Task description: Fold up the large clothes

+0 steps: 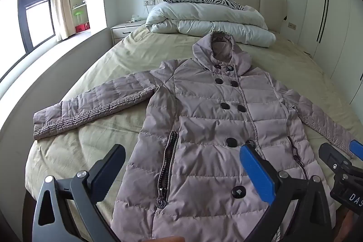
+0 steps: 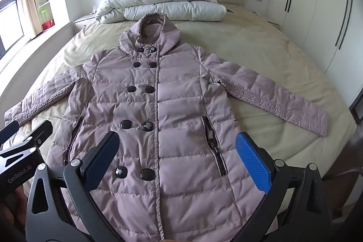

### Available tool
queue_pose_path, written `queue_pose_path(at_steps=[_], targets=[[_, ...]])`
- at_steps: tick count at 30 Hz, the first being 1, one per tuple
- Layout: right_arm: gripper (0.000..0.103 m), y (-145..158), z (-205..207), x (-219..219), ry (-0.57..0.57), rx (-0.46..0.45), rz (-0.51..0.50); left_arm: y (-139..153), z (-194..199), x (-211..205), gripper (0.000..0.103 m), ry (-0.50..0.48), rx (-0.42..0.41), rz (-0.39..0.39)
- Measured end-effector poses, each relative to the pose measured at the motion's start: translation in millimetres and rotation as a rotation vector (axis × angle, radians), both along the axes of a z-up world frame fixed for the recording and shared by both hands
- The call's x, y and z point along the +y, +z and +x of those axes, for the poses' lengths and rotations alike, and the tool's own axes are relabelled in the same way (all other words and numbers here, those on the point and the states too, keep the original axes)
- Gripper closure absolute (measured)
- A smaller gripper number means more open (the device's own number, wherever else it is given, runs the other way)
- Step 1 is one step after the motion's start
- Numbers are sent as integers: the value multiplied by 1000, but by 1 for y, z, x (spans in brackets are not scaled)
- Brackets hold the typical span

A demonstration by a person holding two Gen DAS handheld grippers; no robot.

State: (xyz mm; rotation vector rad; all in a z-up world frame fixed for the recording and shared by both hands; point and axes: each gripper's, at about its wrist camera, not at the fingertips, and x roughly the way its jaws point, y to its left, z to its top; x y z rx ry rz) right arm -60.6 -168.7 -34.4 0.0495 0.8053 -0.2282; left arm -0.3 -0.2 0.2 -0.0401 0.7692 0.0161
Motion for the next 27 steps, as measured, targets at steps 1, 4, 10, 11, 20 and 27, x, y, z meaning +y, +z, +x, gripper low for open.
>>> queue_pose_path(at_steps=[1,4,10,11,20,27], targets=[[0,0,0,0,1,0,1,0,0,0,0,-1,1,-1],[0,2,1,1,3,1,-2,0,-1,0,0,-5,2,-3],[0,3,3,1,0,2,-2,0,0,0,0,-2,8,1],[0,3,3,1,0,6,-1,0,-1,1,0,-2,7,1],[0,-5,3,4,1,9,1,-14,-6,2,0,-5,12,5],[0,-10,2,-1,-2,10,0,-21,-10,2,0,-4,13,5]])
